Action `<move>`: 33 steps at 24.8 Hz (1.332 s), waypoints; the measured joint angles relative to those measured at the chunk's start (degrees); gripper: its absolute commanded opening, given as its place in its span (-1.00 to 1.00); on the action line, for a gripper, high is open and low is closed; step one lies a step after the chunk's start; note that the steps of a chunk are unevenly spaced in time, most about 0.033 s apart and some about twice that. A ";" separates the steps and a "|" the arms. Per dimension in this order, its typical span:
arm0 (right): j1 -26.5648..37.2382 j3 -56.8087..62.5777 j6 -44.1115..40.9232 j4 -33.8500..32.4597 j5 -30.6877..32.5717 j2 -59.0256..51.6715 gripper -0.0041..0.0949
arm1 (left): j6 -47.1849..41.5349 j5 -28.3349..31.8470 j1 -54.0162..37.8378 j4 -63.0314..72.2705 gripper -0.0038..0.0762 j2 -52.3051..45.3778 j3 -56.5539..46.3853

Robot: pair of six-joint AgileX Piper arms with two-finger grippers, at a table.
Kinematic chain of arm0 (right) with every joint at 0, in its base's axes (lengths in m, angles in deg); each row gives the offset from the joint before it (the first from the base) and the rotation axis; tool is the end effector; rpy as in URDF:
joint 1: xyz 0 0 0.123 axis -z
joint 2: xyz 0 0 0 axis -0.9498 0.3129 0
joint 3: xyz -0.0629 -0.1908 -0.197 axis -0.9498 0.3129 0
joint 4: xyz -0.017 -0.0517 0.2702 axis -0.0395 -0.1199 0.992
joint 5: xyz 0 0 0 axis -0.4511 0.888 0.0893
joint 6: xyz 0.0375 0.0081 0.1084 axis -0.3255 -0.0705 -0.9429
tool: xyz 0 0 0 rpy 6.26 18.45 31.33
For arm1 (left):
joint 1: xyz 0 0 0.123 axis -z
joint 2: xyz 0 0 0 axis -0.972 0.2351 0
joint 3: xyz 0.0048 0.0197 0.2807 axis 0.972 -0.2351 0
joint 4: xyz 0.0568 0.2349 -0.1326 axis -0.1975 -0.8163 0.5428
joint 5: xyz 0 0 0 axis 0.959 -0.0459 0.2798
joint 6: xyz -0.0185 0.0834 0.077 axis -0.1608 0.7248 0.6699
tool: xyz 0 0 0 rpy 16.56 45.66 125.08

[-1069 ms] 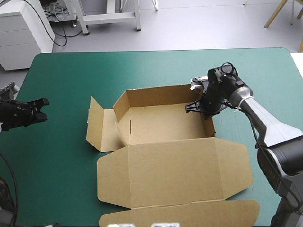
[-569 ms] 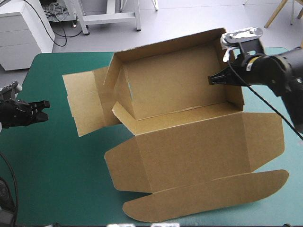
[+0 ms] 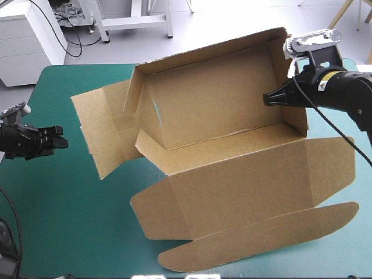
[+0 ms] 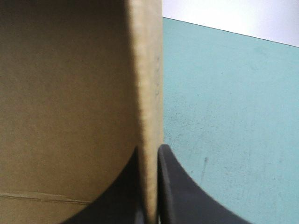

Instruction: Fold the box

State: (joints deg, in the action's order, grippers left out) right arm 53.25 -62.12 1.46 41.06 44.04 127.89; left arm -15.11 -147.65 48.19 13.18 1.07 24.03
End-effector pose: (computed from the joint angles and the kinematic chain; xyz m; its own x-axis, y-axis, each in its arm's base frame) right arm 0.2719 0.0832 0.4949 -0.5611 -0.1959 -0.8043 -0.2718 0.9613 -0.0446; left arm 0.3136 0.1025 0.2793 -0.8903 -0.3133 -0.3305 -0.1494 0.8865 -0.4379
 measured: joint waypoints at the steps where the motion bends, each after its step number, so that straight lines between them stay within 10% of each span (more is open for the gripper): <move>1: 0.00 0.00 0.09 0.33 -0.18 0.28 -0.96 | -0.58 0.00 0.00 0.00 0.75 0.00 0.00; 13: 0.00 0.00 3.95 13.23 -6.90 7.19 -0.96 | 13.02 1.75 6.02 19.03 0.81 0.00 0.00; 33: 0.00 0.00 -0.57 7.47 -11.03 13.27 -0.96 | 24.51 -0.02 14.07 37.33 0.81 -2.73 -0.05</move>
State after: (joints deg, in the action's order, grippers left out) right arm 53.25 -62.12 0.89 48.53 33.01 141.16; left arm 9.40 -147.66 62.26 50.51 -1.66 23.98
